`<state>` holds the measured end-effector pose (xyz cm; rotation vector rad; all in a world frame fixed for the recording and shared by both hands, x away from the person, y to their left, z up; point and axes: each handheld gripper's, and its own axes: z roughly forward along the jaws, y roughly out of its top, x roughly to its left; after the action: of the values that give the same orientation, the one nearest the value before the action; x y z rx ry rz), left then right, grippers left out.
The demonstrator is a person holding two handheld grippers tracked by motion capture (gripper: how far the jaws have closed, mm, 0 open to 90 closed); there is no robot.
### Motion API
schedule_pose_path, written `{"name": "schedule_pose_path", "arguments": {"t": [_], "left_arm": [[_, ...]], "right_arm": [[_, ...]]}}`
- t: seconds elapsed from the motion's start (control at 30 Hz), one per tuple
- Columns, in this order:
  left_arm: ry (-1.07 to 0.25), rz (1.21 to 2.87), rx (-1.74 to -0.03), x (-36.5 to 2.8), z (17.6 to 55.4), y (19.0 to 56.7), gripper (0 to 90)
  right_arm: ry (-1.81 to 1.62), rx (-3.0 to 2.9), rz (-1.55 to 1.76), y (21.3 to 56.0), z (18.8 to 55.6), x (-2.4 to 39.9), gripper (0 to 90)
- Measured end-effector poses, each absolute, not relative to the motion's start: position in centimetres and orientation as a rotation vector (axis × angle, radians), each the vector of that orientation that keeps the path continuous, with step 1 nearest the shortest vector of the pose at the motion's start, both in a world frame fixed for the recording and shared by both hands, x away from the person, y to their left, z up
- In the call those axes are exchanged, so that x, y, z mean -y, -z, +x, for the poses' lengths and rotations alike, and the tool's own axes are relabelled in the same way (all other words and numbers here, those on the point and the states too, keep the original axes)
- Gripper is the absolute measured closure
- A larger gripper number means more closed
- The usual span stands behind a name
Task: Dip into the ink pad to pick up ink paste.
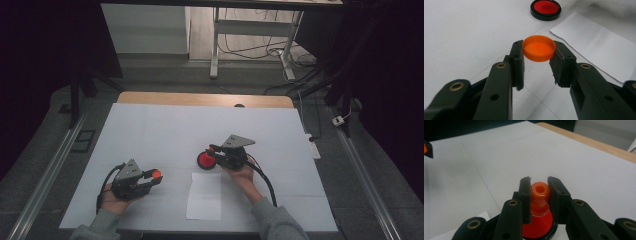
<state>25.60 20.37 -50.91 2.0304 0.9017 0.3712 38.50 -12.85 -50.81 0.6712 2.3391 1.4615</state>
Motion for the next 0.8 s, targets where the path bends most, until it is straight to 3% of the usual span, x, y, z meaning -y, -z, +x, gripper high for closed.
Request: {"name": "schedule_pose_path", "arguments": {"t": [0.8], "left_arm": [[-0.364,2.032,-0.904,-20.4,25.6,50.9,64.5]], "right_arm": [[-1.385,-2.404,0.671,52.1,38.7,11.8,72.3]]}}
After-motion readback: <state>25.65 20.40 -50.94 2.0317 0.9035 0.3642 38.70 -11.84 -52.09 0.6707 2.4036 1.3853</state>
